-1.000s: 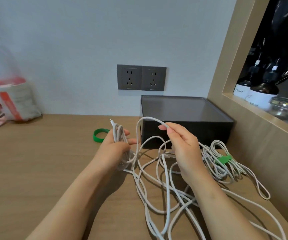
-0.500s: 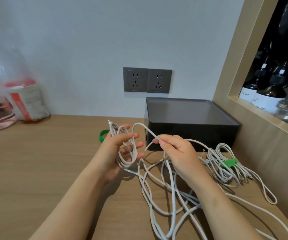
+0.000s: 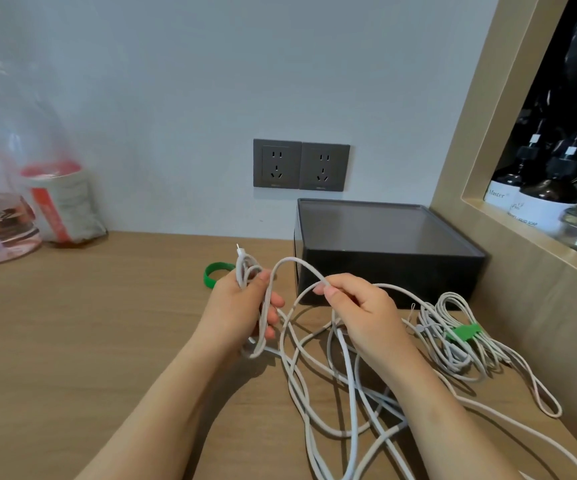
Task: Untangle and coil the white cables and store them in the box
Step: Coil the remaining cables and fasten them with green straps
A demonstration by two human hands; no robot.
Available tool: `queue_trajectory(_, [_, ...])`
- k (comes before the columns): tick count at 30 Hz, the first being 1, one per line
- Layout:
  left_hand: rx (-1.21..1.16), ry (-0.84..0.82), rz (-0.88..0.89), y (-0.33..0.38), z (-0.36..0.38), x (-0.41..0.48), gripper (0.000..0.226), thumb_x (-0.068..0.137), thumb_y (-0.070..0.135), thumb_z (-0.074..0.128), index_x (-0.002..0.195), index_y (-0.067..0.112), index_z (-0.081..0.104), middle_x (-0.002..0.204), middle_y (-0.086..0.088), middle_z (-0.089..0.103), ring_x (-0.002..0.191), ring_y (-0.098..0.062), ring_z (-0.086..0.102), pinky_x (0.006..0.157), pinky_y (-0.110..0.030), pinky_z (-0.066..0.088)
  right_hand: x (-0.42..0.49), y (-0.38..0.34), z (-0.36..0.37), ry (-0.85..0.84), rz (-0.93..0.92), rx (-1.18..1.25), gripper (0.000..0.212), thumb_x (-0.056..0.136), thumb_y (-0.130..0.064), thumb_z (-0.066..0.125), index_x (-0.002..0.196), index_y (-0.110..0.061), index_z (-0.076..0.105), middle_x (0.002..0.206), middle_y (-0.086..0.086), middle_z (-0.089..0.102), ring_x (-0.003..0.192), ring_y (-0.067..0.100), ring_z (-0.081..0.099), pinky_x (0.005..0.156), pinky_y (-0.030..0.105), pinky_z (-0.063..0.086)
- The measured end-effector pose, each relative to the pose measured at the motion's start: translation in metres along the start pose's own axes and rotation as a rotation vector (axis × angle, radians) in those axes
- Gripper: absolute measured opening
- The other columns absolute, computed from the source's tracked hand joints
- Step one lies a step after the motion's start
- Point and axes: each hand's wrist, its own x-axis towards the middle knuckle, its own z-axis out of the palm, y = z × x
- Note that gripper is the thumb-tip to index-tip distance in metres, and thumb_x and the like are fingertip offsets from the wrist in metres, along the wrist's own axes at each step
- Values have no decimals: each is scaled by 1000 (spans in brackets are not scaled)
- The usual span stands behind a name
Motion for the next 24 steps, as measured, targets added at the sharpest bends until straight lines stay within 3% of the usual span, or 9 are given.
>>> queue_trajectory(4, [64,-130,-21,0,10,-8,41,97,39,39,90,5,61,59,-9,60,42,-17,53,41,-25,48,0,2,2,64,-18,-56,18,94,-26,48,83,-26,61,70,-6,58,70,7,55,63,20,44])
queue_trajectory(9, [173,-259,-24,2,14,-13,68,78,66,30,85,6,62,59,-9,59,46,-17,55,44,-25,49,-1,0,2,71,-65,-96,7,91,-35,52,85,-34,55,72,-4,59,70,8,55,63,27,50])
queue_trajectory(10, [178,-284,-29,3,13,-14,71,74,69,30,84,7,61,60,-9,59,46,-16,55,45,-25,49,-2,-2,3,72,-72,-123,3,89,-36,55,86,-36,54,73,-7,58,69,8,54,63,26,50])
queue_trajectory(13, [186,-349,-21,2,14,-16,79,64,77,25,79,7,58,62,-9,60,48,-17,55,50,-28,50,-5,-6,7,108,-91,-262,21,82,-39,66,92,-38,48,70,-16,48,63,3,48,55,15,39])
queue_trajectory(18, [201,-407,-19,0,17,-18,77,65,78,23,80,12,59,67,-10,62,53,-18,57,55,-31,51,-3,-8,10,222,-77,-311,33,77,-38,71,72,-39,38,73,-18,45,65,-1,46,56,9,31])
queue_trajectory(24, [255,-448,39,4,19,-20,59,74,65,33,99,18,60,67,-4,59,51,-11,54,52,-26,49,-3,-7,10,356,-41,-272,27,77,-38,69,66,-31,46,62,-12,47,56,3,47,50,10,31])
